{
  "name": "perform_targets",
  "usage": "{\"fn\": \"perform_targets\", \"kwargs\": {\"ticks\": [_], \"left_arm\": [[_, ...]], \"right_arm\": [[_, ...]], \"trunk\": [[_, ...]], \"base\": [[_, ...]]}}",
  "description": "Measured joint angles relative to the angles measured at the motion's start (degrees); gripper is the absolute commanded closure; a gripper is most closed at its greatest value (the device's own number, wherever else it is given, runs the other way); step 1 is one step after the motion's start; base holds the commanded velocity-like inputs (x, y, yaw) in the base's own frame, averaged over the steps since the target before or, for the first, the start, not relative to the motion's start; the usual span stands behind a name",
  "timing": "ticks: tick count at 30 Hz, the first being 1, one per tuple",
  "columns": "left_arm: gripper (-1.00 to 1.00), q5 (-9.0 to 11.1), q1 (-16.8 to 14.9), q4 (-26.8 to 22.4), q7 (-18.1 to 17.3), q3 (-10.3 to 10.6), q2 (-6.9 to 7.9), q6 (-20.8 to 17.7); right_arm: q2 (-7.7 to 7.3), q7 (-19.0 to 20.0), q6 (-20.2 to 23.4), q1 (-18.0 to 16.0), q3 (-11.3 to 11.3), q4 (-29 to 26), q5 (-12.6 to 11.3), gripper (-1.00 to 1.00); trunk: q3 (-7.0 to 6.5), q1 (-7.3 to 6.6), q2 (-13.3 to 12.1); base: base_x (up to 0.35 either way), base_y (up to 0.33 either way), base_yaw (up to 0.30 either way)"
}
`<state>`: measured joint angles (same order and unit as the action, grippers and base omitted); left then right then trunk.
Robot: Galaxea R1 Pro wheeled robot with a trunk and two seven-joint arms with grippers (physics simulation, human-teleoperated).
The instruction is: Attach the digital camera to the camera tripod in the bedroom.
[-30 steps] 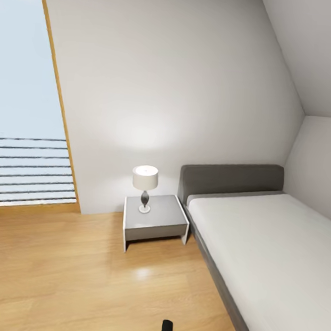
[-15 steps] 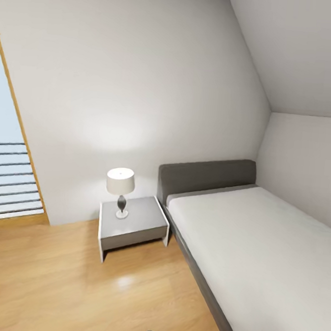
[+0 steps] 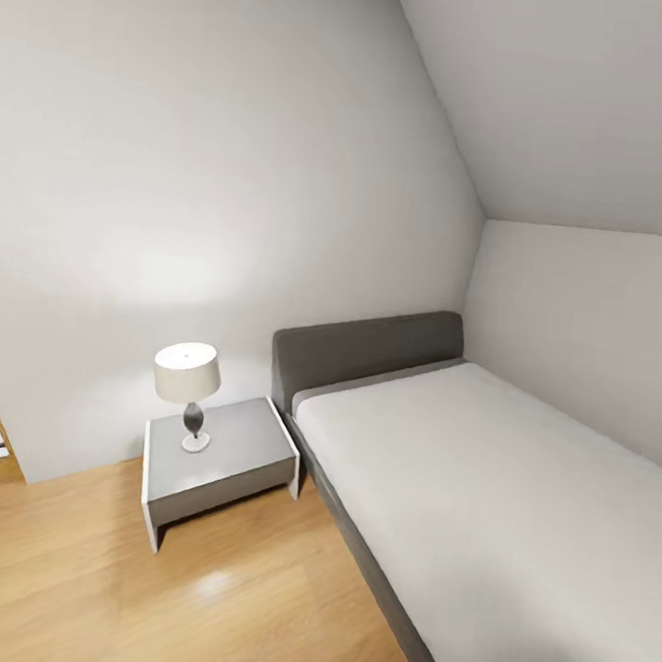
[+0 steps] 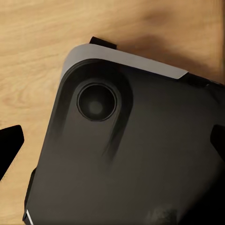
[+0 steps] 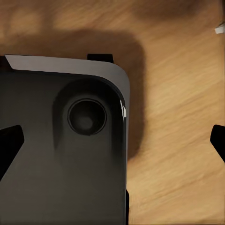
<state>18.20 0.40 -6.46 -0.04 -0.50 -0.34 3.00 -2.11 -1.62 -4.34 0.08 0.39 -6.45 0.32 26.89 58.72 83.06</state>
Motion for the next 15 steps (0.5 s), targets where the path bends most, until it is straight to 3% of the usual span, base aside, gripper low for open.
{"fn": "perform_targets", "kwargs": {"ticks": [15], "left_arm": [[-1.00, 0.05, 0.00, 0.06, 0.08, 0.00, 0.00, 0.00]], "right_arm": [[0.00, 0.00, 0.03, 0.00, 0.00, 0.00, 0.00, -1.00]], "trunk": [[0.00, 0.00, 0.00]], "base": [[0.004, 0.000, -0.291]]}}
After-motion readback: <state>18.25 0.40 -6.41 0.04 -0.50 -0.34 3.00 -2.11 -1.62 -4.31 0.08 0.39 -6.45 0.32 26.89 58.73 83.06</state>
